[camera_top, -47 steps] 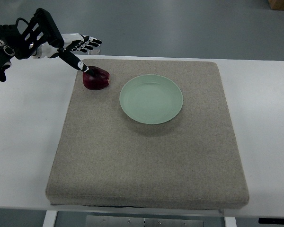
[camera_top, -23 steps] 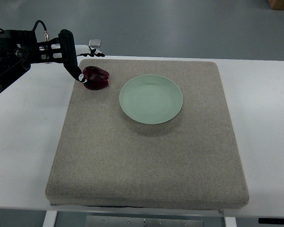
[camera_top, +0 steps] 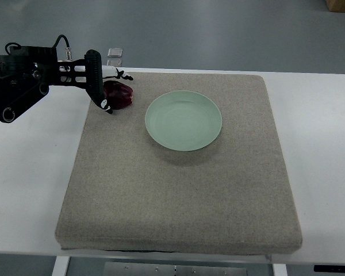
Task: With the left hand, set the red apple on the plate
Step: 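Lower the left hand over the apple and close fingers around it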
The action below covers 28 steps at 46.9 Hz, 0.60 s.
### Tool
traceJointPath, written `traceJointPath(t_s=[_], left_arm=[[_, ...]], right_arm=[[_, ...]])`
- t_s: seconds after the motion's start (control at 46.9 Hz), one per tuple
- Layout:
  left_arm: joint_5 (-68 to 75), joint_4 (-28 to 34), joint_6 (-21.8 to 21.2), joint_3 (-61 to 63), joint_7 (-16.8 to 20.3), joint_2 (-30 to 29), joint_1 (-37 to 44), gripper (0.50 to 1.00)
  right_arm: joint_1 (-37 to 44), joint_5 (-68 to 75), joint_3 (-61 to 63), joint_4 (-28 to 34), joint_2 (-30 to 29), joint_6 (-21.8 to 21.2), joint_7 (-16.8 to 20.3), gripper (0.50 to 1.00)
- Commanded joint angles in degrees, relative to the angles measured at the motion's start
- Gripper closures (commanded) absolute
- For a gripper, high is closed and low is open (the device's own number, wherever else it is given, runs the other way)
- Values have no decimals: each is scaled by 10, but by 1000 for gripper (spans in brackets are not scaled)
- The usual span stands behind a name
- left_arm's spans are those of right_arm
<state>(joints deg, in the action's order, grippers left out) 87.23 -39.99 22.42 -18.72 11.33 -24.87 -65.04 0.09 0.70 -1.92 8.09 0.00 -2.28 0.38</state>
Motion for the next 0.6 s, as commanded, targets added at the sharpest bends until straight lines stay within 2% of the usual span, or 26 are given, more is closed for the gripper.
traceJointPath(t_s=[0.0,0.32,0.534,0.576], left_arm=[[3,1,0,0,0,0,2,512],[3,11,-60,29,0,9,4,534],[3,10,-60,29,0,10,4,617],[3,10,-60,29,0,10,4,671]], right_arm=[[0,0,0,0,0,0,0,568],[0,0,0,0,0,0,0,568],[0,0,0,0,0,0,0,568],[0,0,0,0,0,0,0,568]])
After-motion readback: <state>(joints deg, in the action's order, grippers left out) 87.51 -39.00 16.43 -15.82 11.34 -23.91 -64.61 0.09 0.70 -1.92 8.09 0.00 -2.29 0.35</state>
